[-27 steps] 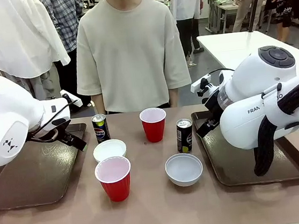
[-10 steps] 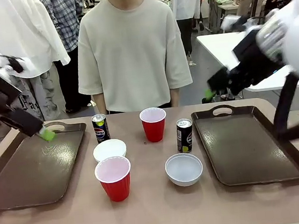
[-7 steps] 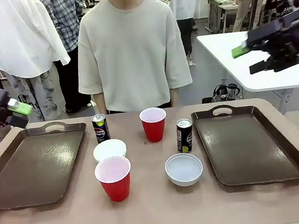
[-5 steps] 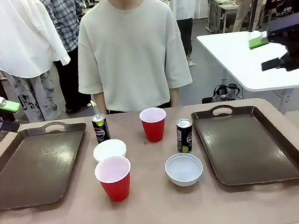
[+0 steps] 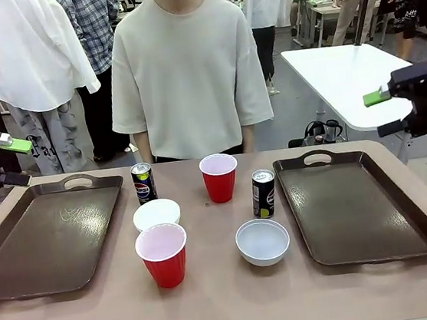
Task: Prepare tableware on both trays.
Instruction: Pick up a Picnic Bowl from the table and place it on a Handle tray.
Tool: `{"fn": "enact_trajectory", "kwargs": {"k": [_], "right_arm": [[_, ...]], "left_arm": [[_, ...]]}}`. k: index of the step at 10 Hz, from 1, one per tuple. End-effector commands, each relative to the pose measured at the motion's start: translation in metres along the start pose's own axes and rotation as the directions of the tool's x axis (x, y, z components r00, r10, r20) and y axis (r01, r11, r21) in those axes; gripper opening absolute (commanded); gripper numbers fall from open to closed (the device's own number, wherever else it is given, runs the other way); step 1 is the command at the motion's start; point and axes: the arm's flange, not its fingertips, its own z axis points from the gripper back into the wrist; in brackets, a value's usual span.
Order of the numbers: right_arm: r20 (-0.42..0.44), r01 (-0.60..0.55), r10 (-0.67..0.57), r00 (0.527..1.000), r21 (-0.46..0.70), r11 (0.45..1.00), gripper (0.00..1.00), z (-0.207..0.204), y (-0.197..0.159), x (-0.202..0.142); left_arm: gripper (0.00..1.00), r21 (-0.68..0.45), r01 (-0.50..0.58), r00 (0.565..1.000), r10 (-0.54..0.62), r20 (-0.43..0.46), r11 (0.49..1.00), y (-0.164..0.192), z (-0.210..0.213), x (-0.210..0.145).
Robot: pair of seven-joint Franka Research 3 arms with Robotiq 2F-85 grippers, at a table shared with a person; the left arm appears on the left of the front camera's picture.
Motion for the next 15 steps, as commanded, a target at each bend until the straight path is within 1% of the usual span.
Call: {"fn": "enact_trajectory", "kwargs": {"k": [1, 2, 3, 4, 12, 13, 14, 15], "right_arm": [[-0.027, 0.010, -0.010, 1.000, 0.013, 1.000, 1.00, -0.037, -0.031, -0.105], [-0.022, 0.005, -0.005, 1.000, 0.012, 1.000, 1.00, -0.037, -0.031, -0.108], [-0.003, -0.008, 0.008, 1.000, -0.080, 0.997, 1.00, -0.037, -0.028, -0.110], [-0.044, 0.027, -0.026, 0.999, 0.007, 1.000, 1.00, -0.014, -0.018, -0.002], [-0.044, 0.027, -0.026, 0.999, 0.007, 1.000, 1.00, -0.014, -0.018, -0.002], [-0.051, 0.043, -0.044, 0.998, -0.020, 0.999, 1.00, -0.010, -0.015, -0.005], [-0.142, 0.041, -0.066, 0.988, -0.173, 0.984, 1.00, -0.044, 0.007, 0.006], [-0.196, 0.047, -0.108, 0.975, -0.293, 0.955, 1.00, -0.077, 0.028, 0.017]], "left_arm": [[1.00, -0.001, 0.038, 0.999, -0.038, 0.031, 0.999, -0.006, 0.001, -0.010], [1.00, 0.017, 0.046, 0.999, -0.046, 0.020, 0.999, -0.006, 0.003, -0.010], [1.00, 0.084, 0.086, 0.996, -0.087, 0.004, 0.993, -0.013, -0.002, -0.013], [1.00, 0.015, 0.017, 1.000, -0.017, 0.012, 1.000, -0.008, 0.003, -0.003], [1.00, 0.015, 0.017, 1.000, -0.017, 0.012, 1.000, -0.008, 0.003, -0.003], [1.00, 0.015, 0.017, 1.000, -0.017, 0.012, 1.000, -0.008, 0.003, -0.003], [1.00, 0.015, 0.017, 1.000, -0.017, 0.012, 1.000, -0.008, 0.003, -0.003], [1.00, 0.015, 0.017, 1.000, -0.017, 0.012, 1.000, -0.008, 0.003, -0.003]]}}
